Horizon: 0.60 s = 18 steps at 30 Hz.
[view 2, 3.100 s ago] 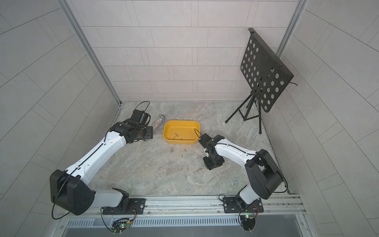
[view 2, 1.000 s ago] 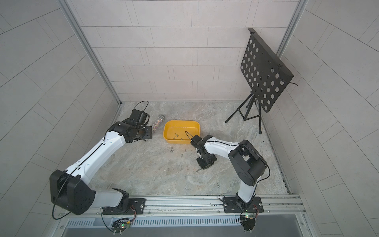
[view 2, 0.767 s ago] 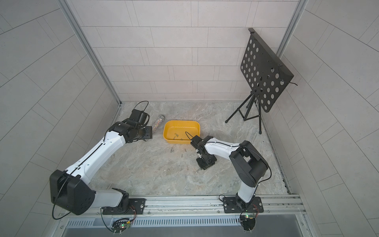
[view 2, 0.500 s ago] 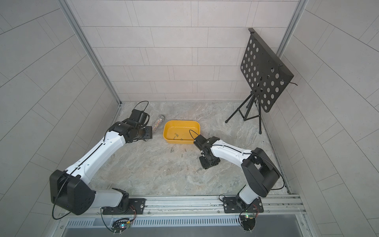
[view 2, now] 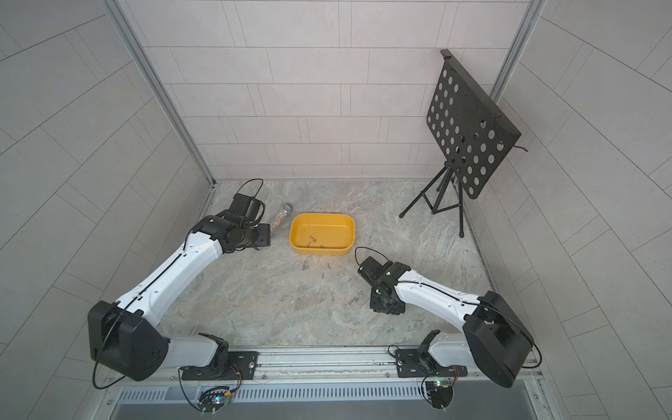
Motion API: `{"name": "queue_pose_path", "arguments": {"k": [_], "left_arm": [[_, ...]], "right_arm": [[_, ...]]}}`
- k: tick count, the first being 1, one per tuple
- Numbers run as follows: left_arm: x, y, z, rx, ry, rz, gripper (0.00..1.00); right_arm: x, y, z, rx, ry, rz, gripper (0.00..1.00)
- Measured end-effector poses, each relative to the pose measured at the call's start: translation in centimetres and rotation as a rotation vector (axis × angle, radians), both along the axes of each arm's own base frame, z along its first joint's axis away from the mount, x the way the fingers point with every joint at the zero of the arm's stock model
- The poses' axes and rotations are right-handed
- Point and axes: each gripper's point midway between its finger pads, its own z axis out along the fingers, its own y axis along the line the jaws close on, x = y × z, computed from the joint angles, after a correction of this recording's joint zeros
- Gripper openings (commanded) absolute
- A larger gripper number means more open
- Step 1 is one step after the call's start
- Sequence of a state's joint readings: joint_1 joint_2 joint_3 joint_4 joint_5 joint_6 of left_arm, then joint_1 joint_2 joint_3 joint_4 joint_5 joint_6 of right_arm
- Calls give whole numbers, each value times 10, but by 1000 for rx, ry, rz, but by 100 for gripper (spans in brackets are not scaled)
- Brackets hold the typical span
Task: Put the screws on the desktop into the storage box
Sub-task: Pick up the screw from the center of the board.
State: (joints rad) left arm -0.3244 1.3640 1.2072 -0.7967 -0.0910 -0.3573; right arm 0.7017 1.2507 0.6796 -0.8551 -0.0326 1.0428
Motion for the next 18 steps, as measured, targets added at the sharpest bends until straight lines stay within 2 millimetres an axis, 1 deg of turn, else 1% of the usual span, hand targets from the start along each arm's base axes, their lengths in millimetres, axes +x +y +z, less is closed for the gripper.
{"name": "queue_pose_path", "arguments": {"k": [6,8,13,18], "left_arm": [[-1,-3,-1,-18,8,-10,66],[-1,-4,-1,-23,9,-11,66],[-2,-6,-2,-36,14,-18,66],[-2,-7,-3,-38,17,-20,66]], "right_arm": [[-25,-21,-6,1,-9,-166,37],[-32,-26,-8,1,-3,-206,37],[-44,-25,-13,6,25,-259,37],[-48,-20,-14,24,44,-287,37]]}}
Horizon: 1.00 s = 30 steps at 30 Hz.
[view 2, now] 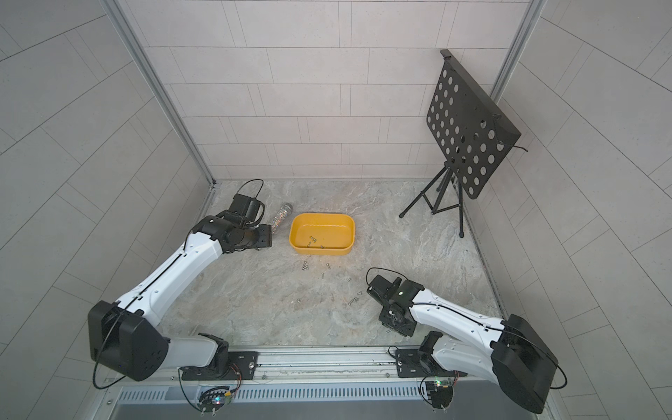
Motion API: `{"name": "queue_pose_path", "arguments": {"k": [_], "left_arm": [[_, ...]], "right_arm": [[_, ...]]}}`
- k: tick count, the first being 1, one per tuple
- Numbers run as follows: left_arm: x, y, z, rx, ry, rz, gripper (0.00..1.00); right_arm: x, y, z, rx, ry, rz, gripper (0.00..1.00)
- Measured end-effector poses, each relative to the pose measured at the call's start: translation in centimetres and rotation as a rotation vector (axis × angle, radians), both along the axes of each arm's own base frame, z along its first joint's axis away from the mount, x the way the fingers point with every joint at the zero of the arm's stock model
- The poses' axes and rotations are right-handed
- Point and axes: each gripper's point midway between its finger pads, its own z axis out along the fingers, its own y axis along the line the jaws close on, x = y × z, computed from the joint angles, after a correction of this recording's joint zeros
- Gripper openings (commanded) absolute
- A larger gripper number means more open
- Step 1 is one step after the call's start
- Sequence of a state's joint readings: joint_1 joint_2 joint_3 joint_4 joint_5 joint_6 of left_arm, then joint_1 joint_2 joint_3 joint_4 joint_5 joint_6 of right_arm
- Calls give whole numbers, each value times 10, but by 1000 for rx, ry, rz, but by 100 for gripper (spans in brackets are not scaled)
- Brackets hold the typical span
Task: Put the screws on the desktop into the storage box
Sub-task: Pick up the screw from the center of the board.
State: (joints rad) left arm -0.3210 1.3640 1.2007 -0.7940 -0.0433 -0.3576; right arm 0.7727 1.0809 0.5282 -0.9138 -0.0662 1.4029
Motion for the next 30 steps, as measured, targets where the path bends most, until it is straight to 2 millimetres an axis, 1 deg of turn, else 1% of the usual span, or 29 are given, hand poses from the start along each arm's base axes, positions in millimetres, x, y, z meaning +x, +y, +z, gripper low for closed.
{"name": "queue_pose_path", "arguments": {"k": [9,15,18,22,26,30], "left_arm": [[-1,0,-2,-2,5,-1,66],[-1,0,-3,-1,5,-1,66],[-1,0,-3,-1,5,-1,66],[-1,0,-3,-1,5,-1,66],[-1,0,-4,0,7,-1,66],[-1,0,-4,0,7,-1,66]], "right_arm": [[-12,5,-8,38,47,-37,34],[-12,12,-12,55,70,-39,26],[-10,16,-12,58,72,-40,17],[-9,17,-12,58,77,-40,7],[-9,17,-12,57,78,-35,1],[-9,17,-12,47,86,-20,0]]}}
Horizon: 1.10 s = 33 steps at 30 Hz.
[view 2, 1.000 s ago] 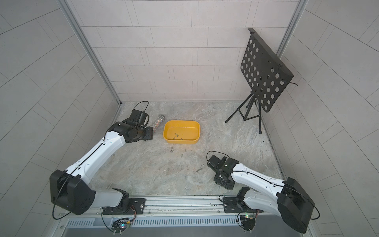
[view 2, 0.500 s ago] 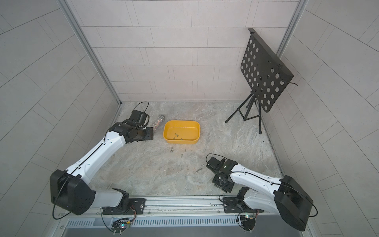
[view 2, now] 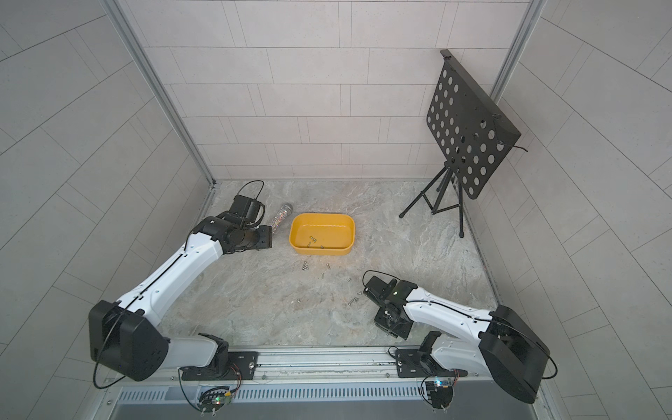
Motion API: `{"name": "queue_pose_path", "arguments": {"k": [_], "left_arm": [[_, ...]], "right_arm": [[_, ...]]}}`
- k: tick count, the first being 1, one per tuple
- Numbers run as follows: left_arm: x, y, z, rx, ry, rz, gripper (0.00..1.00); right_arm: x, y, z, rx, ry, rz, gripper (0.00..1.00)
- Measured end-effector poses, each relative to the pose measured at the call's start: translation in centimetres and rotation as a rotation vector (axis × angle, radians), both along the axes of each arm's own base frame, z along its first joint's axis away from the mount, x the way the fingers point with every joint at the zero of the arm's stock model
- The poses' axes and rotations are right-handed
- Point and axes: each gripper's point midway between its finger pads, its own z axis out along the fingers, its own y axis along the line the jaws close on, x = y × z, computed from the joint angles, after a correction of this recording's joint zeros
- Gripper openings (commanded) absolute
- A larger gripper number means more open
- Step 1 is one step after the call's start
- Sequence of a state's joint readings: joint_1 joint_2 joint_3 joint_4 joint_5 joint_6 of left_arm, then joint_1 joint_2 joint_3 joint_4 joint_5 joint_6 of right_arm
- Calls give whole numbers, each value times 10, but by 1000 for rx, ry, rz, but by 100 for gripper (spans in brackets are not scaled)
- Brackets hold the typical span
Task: Put the screws on the desktop into the storage box
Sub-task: Pick up the screw from the center of the board, then place the screw in the storage box.
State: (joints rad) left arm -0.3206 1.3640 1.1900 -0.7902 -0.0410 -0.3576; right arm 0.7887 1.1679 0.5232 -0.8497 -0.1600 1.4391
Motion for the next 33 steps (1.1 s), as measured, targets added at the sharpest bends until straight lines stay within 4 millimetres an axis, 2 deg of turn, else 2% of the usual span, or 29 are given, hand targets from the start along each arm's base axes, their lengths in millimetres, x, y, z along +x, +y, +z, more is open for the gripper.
{"name": "queue_pose_path", "arguments": {"k": [4,6,14,19,23,28,33], "left_arm": [[0,0,0,2,-1,1,66],[0,1,0,4,-1,2,66],[1,4,0,6,-2,11,66],[1,5,0,6,-2,17,66],[2,7,0,6,-2,23,66],[3,11,0,6,-2,34,66],[3,14,1,4,-3,46,66]], "right_arm": [[6,1,4,-26,4,43,0],[16,5,14,-37,-18,73,0],[76,31,81,-38,-217,215,0],[108,47,107,-55,-266,310,0],[143,67,125,-58,-303,386,0],[191,94,138,-52,-343,455,0],[239,121,133,-43,-353,509,0]]}}
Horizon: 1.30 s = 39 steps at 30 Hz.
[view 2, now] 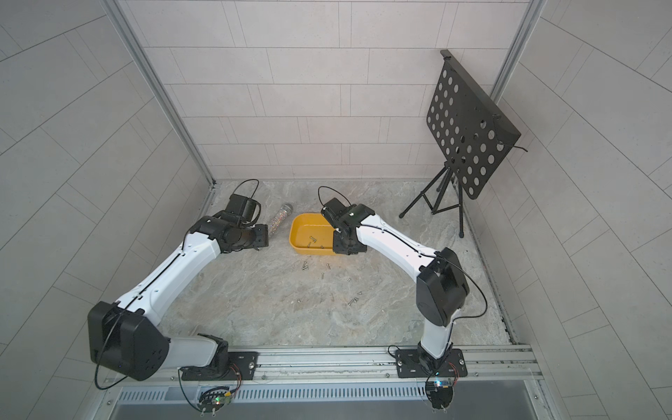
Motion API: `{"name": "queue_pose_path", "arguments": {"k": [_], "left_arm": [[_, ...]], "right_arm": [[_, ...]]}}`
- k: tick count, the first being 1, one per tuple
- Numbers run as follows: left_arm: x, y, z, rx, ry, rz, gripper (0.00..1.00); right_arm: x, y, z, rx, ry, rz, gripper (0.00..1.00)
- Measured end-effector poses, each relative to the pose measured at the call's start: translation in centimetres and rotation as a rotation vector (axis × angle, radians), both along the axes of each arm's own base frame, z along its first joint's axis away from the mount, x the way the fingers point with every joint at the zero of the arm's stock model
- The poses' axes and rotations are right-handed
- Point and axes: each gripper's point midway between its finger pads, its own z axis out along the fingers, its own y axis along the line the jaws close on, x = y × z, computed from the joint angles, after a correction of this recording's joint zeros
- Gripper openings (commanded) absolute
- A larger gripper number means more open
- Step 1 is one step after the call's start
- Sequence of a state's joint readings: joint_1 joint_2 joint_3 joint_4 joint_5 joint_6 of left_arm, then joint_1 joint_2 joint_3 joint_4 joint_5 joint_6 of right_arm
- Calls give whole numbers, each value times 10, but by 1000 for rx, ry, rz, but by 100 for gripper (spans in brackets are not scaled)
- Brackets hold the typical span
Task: Put the screws on the desktop into the storage box
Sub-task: Place the screw in the storage box.
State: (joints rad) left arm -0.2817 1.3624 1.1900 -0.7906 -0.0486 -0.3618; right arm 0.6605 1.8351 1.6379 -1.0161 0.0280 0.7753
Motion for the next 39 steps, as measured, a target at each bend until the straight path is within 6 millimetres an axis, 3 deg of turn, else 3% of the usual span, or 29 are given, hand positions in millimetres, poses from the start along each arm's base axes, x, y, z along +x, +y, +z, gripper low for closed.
{"name": "queue_pose_path", "arguments": {"k": [9,15,21,32,39], "left_arm": [[0,0,2,-2,-7,1,66],[0,3,2,1,-8,10,66],[1,5,2,4,-9,15,66],[1,5,2,4,-8,14,66],[1,7,2,15,-10,17,66]], "right_arm": [[66,38,-39,6,27,57,0],[91,52,-71,-2,61,87,0],[98,56,-81,-10,73,113,5],[102,59,-74,-9,46,152,29],[98,56,-73,-1,32,156,31]]}}
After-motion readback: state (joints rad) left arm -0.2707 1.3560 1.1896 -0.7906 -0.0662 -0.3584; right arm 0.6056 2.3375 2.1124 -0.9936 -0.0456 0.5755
